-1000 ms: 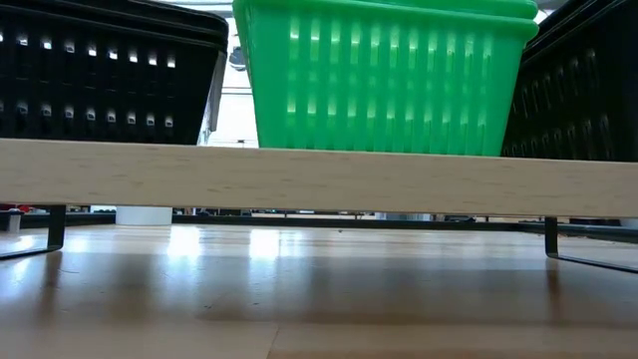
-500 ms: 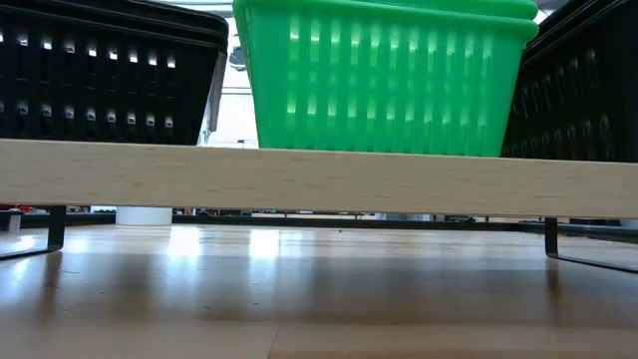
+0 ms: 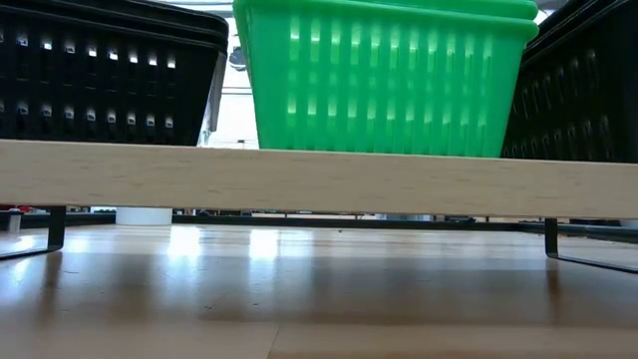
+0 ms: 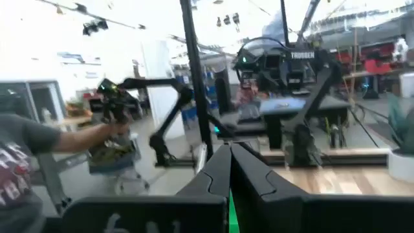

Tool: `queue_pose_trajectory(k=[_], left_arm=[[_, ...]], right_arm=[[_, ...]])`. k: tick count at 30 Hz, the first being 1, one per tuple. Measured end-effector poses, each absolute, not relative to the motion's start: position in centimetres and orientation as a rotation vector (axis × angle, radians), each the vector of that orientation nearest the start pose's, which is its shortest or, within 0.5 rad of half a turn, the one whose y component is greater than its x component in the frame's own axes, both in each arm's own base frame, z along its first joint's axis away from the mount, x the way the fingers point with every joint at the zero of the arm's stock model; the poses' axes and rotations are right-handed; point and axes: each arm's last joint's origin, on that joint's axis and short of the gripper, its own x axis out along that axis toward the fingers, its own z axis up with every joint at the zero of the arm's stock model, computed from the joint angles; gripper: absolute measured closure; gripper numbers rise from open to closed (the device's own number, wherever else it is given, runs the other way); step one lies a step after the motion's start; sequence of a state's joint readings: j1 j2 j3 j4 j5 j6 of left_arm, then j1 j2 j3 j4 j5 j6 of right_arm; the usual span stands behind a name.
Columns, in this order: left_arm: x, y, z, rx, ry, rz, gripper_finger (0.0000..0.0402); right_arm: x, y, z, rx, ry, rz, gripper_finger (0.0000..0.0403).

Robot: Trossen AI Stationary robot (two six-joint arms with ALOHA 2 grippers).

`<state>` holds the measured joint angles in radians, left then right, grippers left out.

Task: Stack baskets on shelf by color
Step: Return to Home Position

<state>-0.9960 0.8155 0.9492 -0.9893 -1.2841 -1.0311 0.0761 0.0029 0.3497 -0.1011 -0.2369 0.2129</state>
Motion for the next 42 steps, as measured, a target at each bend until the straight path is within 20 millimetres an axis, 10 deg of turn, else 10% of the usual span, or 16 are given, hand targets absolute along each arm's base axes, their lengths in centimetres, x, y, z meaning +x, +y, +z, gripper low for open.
queue_pose_trajectory(k=[13, 22, 32, 42], left_arm=[[7.5, -6.5, 23.3, -0.435, 0.104, 0.372, 0.0316], [7.4, -6.5, 19.6, -0.534, 0.152, 0.229, 0.0316], [6.7, -7.1, 22.8, -0.334, 0.055, -0.368, 0.0316], [5.8, -5.7, 22.8, -0.11, -0.044, -0.337, 0.0316]], right_arm=[[8.8, 1.4, 20.4, 0.251, -0.166, 0.354, 0.0371], [9.0, 1.6, 19.8, 0.261, -0.282, 0.44, 0.0371], [8.8, -0.2, 20.6, 0.211, -0.246, 0.282, 0.0371], [9.2, -2.0, 18.1, 0.227, -0.139, 0.088, 0.037]])
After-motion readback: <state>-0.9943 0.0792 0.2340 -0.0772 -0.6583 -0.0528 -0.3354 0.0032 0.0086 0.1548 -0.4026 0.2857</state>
